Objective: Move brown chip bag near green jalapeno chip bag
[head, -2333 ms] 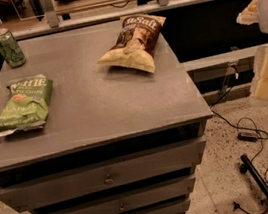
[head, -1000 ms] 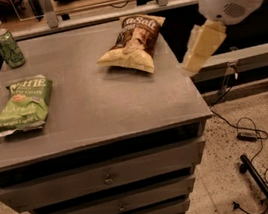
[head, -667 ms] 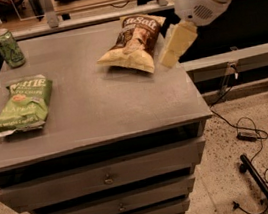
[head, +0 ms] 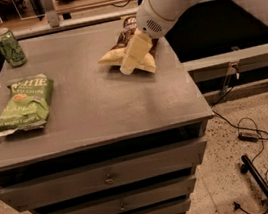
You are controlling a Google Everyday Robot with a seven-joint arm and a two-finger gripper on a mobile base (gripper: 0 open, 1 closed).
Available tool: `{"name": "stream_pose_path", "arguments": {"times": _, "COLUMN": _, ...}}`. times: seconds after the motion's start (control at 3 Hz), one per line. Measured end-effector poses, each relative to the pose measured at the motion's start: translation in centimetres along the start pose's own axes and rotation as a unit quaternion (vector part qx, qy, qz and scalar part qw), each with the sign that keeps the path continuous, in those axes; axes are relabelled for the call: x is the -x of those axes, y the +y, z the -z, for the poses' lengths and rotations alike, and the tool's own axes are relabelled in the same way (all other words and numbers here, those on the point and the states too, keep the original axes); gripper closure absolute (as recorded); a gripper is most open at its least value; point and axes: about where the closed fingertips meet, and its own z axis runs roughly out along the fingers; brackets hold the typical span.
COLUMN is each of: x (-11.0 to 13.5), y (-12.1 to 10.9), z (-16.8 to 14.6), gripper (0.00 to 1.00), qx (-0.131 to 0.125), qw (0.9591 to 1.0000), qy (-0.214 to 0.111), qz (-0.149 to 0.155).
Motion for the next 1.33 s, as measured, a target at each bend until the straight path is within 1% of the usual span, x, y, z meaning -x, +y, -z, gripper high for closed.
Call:
{"name": "stream_pose_path", "arguments": {"times": 0.33, "x": -0.4, "y": 0.0, "z": -3.9, "gripper": 0.0, "qx": 0.005, "qw": 0.9993, "qy": 0.02, "qz": -0.031}}
{"name": "stream_pose_path", "arguments": {"times": 0.67, "x": -1.7, "y": 0.2, "z": -7.1, "gripper": 0.0, "qx": 0.006, "qw": 0.9971, "qy": 0.04, "qz": -0.064}}
{"name": "stream_pose_path", "arguments": {"times": 1.0, "x": -2.3, "y": 0.5, "z": -8.2, "gripper": 0.03, "qx": 0.009, "qw": 0.996, "qy": 0.041, "qz": -0.079}}
{"name": "stream_pose_path", "arguments": {"times": 1.33, "x": -2.2, "y": 0.5, "z": -8.2, "gripper": 0.26, "qx": 0.01, "qw": 0.996, "qy": 0.042, "qz": -0.078}}
